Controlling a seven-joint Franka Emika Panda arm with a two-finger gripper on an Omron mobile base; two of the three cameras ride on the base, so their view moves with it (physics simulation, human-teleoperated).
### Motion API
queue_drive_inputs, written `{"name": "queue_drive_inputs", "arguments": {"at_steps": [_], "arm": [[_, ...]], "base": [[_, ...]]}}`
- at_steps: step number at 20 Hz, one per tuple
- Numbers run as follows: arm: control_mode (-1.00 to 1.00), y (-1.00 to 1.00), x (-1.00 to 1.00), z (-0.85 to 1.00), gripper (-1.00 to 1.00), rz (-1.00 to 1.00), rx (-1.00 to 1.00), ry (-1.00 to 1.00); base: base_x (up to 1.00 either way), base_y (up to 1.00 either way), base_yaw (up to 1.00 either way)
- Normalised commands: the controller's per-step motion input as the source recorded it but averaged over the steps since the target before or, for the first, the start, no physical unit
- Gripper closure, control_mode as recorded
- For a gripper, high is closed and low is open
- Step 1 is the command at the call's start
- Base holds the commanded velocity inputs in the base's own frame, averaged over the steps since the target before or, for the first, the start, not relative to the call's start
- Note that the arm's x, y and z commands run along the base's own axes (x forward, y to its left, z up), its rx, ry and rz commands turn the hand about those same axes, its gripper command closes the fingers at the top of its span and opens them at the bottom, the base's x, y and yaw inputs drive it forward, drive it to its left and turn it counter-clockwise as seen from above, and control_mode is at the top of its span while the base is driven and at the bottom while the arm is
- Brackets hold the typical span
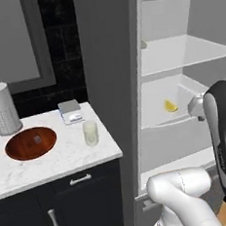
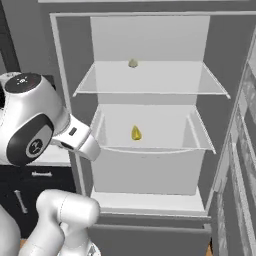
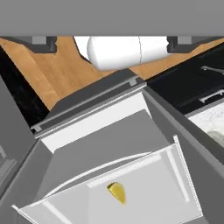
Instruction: Grab a lemon wedge from the fridge and one ice cube from the ice bowl, and put them in the glass of lemonade.
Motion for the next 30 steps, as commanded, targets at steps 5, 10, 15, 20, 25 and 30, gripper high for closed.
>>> {"name": "queue_drive_inputs", "arguments": {"at_steps": [5, 10, 15, 20, 25, 30], "arm": [[1.00, 0.00, 0.00, 0.00, -1.00, 0.00, 0.00, 0.00], [1.00, 0.00, 0.00, 0.00, -1.00, 0.00, 0.00, 0.00], [1.00, 0.00, 0.00, 0.00, -1.00, 0.00, 0.00, 0.00], [1.00, 0.00, 0.00, 0.00, -1.00, 0.00, 0.00, 0.00], [1.00, 0.00, 0.00, 0.00, -1.00, 0.00, 0.00, 0.00], [1.00, 0.00, 0.00, 0.00, -1.00, 0.00, 0.00, 0.00]], "base": [[0.35, -0.38, 0.46], [-0.01, -0.58, 0.23], [-0.39, -0.70, 0.00], [-0.46, 0.06, 0.00], [-0.36, 0.35, 0.00], [0.57, 0.44, 0.00]]}}
